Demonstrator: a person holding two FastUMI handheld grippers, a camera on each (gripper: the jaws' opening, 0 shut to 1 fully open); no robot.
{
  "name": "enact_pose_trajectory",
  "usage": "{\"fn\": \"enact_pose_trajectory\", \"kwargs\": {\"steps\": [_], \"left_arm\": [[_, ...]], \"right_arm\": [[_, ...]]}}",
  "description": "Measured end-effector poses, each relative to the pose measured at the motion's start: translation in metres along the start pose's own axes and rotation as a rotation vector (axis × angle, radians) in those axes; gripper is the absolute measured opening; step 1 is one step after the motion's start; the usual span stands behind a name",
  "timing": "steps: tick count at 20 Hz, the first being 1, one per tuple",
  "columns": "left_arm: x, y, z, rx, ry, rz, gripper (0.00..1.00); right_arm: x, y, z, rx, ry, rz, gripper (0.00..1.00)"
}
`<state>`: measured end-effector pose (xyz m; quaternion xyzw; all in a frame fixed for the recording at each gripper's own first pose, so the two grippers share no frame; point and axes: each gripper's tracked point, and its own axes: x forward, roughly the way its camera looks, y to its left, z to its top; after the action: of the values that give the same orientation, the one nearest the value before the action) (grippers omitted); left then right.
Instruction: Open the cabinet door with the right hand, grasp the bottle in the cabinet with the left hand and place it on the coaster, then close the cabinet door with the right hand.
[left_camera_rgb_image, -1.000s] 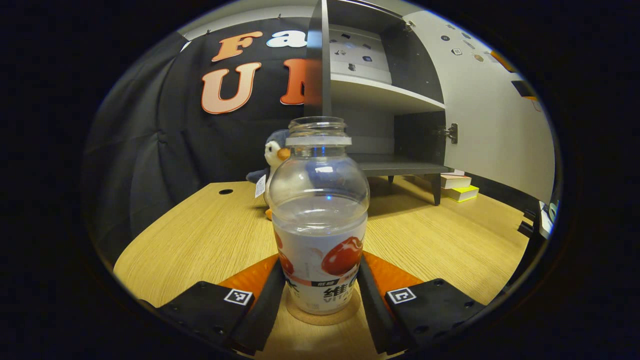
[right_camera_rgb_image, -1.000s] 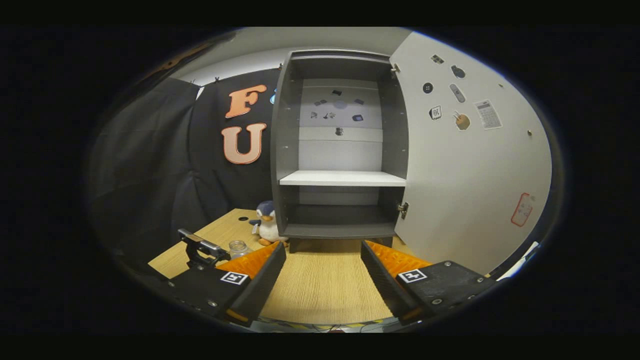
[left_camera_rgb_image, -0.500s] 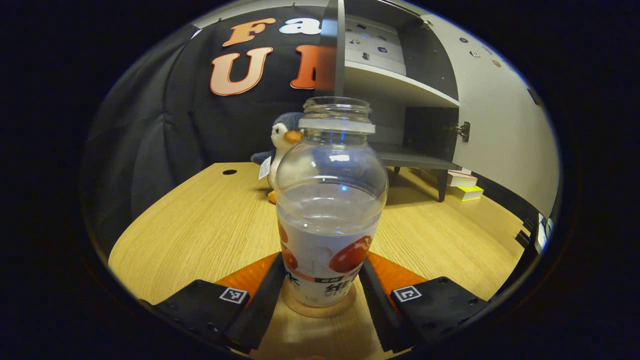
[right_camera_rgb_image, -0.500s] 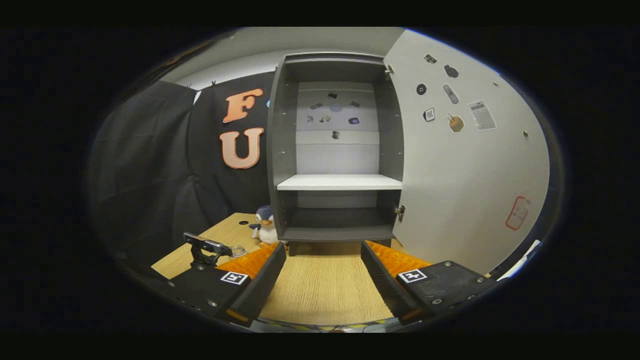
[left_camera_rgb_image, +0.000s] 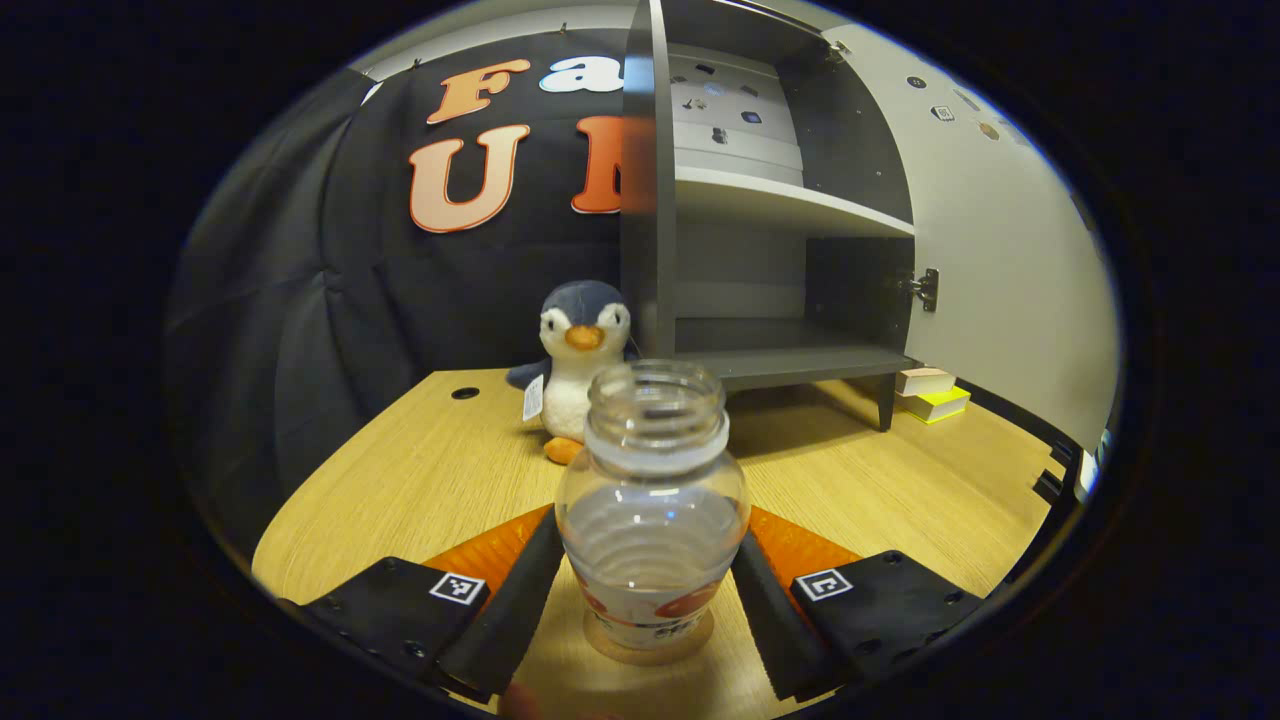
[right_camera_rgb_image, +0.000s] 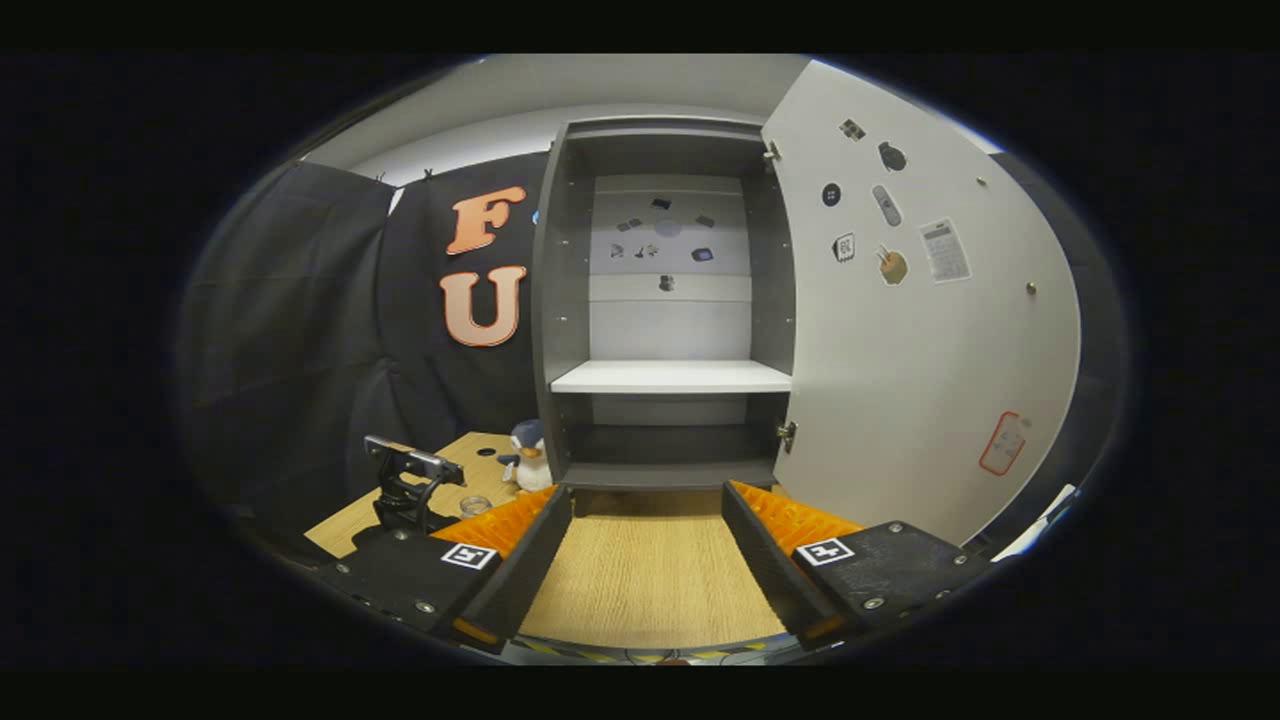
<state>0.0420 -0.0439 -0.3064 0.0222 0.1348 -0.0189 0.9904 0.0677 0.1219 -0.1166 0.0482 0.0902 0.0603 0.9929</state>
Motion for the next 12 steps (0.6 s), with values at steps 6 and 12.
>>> {"fn": "enact_pose_trajectory", "kwargs": {"steps": [6, 12], "left_arm": [[-0.011, -0.002, 0.041, 0.019, -0.072, -0.003, 0.97], [-0.027, -0.002, 0.084, 0.002, -0.119, 0.005, 0.97]], "right_arm": [[-0.012, -0.009, 0.031, 0.012, -0.070, -0.016, 0.93], [-0.035, -0.024, 0.059, -0.015, -0.134, -0.054, 0.93]]}}
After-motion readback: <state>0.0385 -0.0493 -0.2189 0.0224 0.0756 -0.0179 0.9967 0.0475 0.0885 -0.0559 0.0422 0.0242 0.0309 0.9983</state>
